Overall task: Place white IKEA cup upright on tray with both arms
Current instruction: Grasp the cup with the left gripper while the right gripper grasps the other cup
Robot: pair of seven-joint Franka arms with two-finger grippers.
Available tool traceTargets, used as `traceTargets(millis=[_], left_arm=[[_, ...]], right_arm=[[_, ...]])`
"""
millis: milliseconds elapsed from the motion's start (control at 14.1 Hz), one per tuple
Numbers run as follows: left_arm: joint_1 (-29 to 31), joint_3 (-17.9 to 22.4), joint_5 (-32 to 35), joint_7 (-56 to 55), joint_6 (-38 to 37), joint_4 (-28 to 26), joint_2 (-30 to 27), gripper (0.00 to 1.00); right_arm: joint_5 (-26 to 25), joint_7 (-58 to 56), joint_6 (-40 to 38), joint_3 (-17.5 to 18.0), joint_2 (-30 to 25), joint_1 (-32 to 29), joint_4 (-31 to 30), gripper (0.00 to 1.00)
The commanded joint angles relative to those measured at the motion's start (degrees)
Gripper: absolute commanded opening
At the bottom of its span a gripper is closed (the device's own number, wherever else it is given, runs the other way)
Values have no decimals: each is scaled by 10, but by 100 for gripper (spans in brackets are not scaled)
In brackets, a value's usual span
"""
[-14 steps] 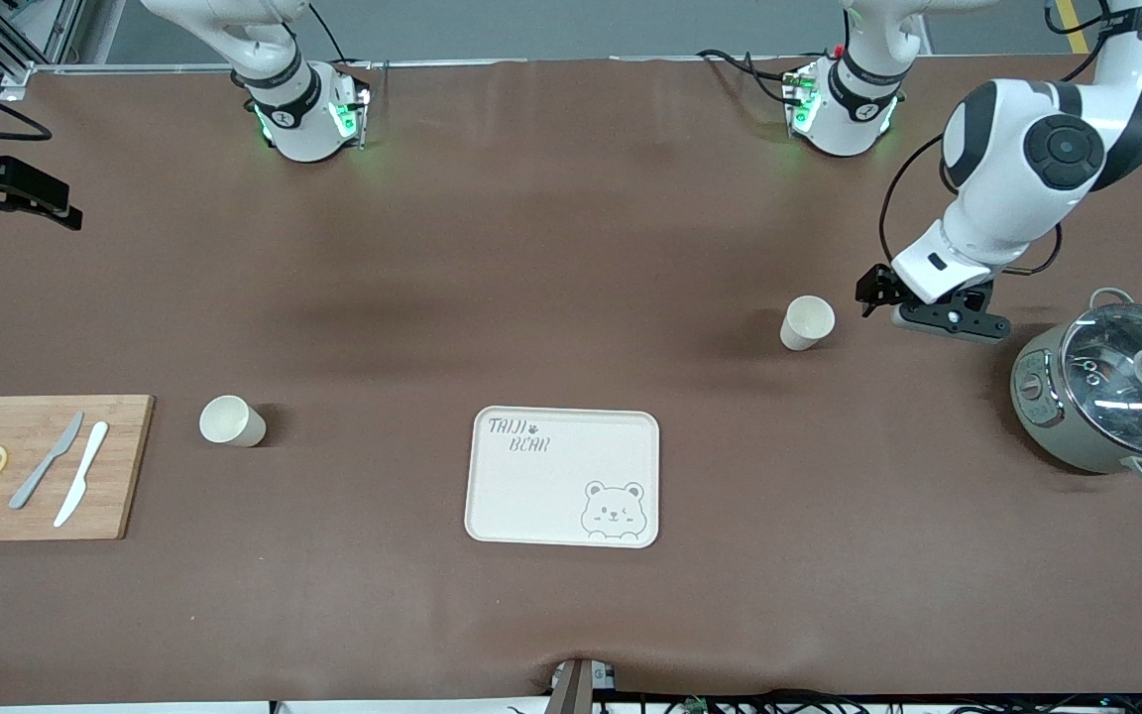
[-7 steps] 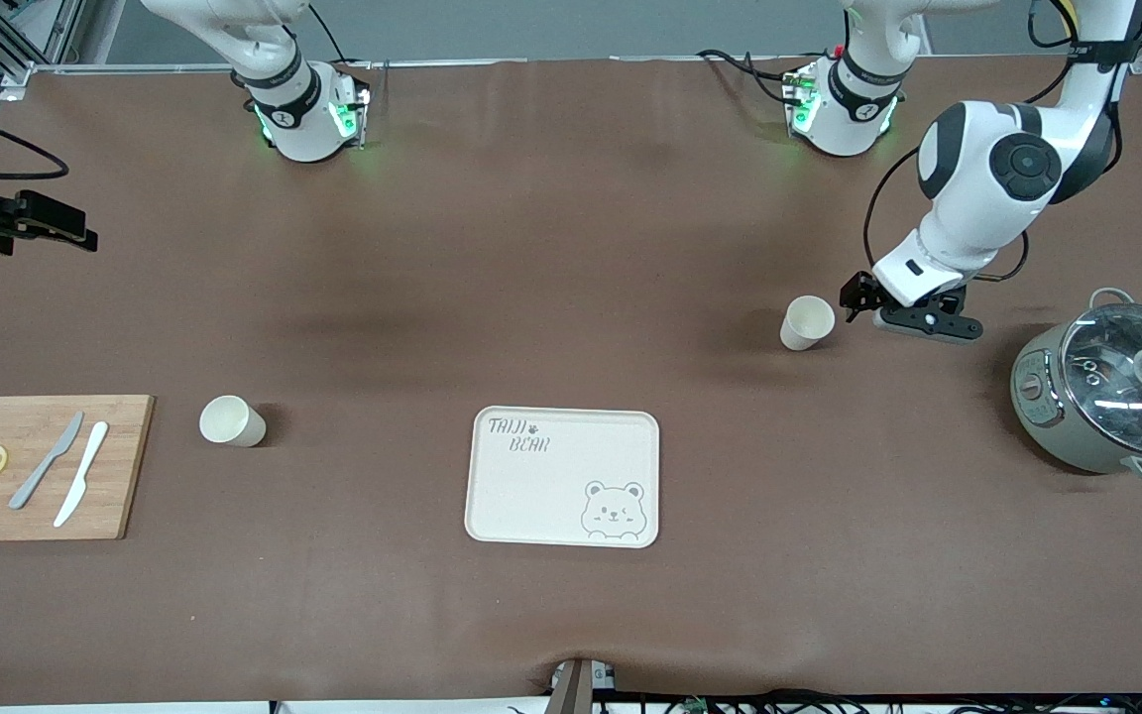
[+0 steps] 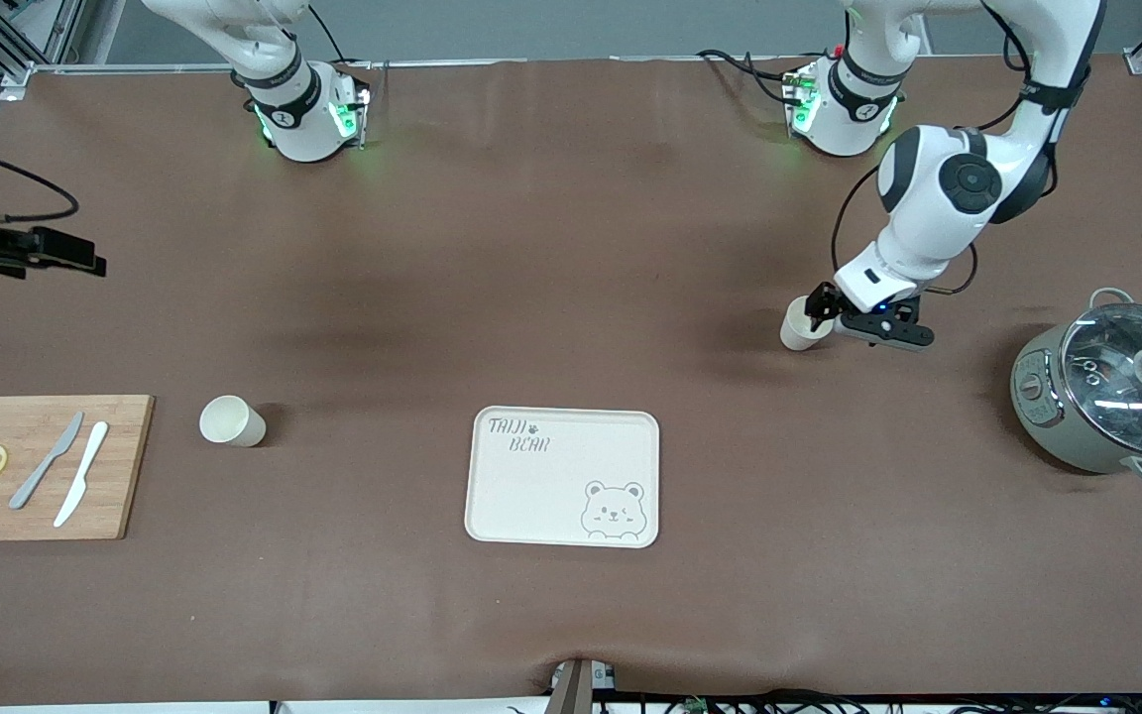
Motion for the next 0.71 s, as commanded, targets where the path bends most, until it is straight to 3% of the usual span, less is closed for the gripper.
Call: traceTargets(millis=[0, 283, 637], left_arm=[[1, -6, -13, 0, 45, -18, 11, 100], [2, -6, -13, 0, 55, -29, 15, 100], [6, -6, -13, 1, 61, -49, 8, 100]], right_arm=[[-3, -4, 30, 5, 3, -1, -24, 100], [-1, -1, 85, 5, 9, 1, -65, 100], [0, -2, 135, 5, 51, 2, -67, 100]])
